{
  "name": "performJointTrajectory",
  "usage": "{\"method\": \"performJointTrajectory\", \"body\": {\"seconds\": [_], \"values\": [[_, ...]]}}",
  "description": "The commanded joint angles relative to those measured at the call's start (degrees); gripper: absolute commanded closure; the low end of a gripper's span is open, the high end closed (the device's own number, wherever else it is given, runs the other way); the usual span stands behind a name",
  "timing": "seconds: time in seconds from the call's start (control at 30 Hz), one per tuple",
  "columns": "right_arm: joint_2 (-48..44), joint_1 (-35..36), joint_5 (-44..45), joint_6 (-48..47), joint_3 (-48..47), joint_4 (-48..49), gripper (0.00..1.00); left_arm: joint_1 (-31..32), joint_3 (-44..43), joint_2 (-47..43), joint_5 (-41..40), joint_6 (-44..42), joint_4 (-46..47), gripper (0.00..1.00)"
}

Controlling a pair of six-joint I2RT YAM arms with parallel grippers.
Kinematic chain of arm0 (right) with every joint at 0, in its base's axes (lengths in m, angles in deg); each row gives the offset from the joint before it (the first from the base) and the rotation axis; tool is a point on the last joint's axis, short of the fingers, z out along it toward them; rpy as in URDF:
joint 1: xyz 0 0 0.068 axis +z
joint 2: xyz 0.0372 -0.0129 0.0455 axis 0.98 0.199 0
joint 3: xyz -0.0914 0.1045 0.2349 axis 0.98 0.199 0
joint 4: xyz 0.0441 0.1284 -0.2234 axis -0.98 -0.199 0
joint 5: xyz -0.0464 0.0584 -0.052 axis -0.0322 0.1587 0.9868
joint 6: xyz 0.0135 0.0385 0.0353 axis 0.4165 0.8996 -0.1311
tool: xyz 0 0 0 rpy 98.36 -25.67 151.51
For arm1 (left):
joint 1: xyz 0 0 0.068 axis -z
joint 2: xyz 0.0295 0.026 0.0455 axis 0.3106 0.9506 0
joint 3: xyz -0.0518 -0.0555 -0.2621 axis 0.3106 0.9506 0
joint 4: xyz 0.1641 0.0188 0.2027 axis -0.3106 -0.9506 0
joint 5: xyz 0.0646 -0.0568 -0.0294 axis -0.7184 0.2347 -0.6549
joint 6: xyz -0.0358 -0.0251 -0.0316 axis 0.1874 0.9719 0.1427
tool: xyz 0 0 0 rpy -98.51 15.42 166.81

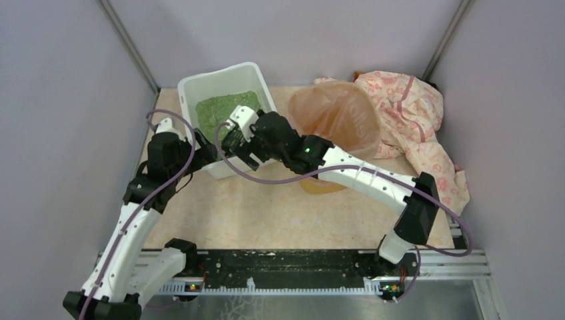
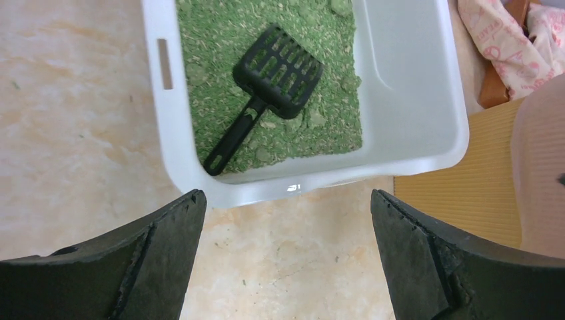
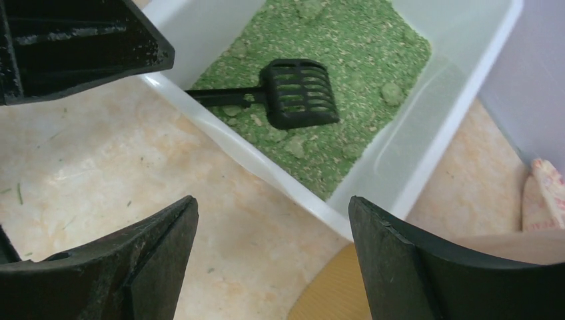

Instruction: Clean the litter box

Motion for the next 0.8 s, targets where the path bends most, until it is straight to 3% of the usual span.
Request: {"method": "performJointTrajectory", "body": {"seconds": [0.0,0.2,0.43,0.6,0.77], "values": [[3.6,1.5,0.0,-0.9,-4.3,5.4,0.17,0.1,0.3,-5.4,-6.0,-1.1,-2.0,0.01],[13.0,1.8,-1.6,-4.7,-12.4,2.6,0.17,0.1,4.9,-9.4,-7.7,-1.1,-2.6,0.01],[26.9,1.6,-2.7,-6.7,-23.0,-0.6,0.17,0.1,10.7,-17.6,-5.5,5.9,-9.2,0.01],[28.1,1.6,-5.6,-5.3,-21.0,0.2,0.17,0.1,11.5,-27.8,-6.8,10.1,-14.8,0.01],[29.1,1.0,-5.7,-5.0,-17.6,1.1,0.17,0.1,11.3,-31.3,-6.0,11.6,-16.3,0.01]]}}
